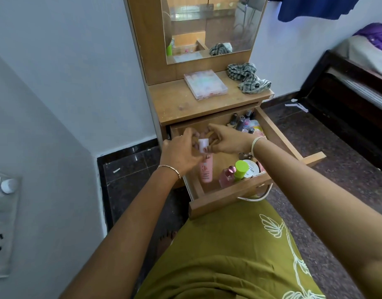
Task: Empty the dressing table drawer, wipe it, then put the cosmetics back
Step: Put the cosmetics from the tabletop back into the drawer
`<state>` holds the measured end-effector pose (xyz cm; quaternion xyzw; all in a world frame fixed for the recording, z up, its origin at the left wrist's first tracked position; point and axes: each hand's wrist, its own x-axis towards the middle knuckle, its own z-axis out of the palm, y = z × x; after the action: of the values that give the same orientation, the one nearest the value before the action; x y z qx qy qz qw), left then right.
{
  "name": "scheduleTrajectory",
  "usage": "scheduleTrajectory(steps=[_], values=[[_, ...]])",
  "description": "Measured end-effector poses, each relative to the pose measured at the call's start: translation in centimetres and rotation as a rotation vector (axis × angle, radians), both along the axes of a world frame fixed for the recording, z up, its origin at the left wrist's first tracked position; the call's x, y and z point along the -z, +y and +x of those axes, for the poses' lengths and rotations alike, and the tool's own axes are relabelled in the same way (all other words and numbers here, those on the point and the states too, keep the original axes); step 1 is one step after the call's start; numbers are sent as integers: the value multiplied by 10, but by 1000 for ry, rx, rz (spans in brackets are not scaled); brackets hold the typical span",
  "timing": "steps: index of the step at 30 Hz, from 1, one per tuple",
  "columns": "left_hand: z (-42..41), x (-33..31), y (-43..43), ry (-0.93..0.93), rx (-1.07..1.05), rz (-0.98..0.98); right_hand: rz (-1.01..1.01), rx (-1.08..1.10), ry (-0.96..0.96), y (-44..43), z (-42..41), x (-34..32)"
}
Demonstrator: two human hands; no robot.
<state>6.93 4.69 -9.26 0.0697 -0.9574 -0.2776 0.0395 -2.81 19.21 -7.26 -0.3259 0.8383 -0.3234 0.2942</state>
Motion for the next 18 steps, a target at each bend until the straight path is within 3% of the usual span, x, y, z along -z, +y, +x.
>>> scheduleTrajectory(steps=[7, 18], values=[[1, 10, 2, -46, 45, -250, 159, -11, -144, -9, 2, 12], [-5, 16, -1, -78, 130, -566, 322, -2, -209, -20, 0, 23]])
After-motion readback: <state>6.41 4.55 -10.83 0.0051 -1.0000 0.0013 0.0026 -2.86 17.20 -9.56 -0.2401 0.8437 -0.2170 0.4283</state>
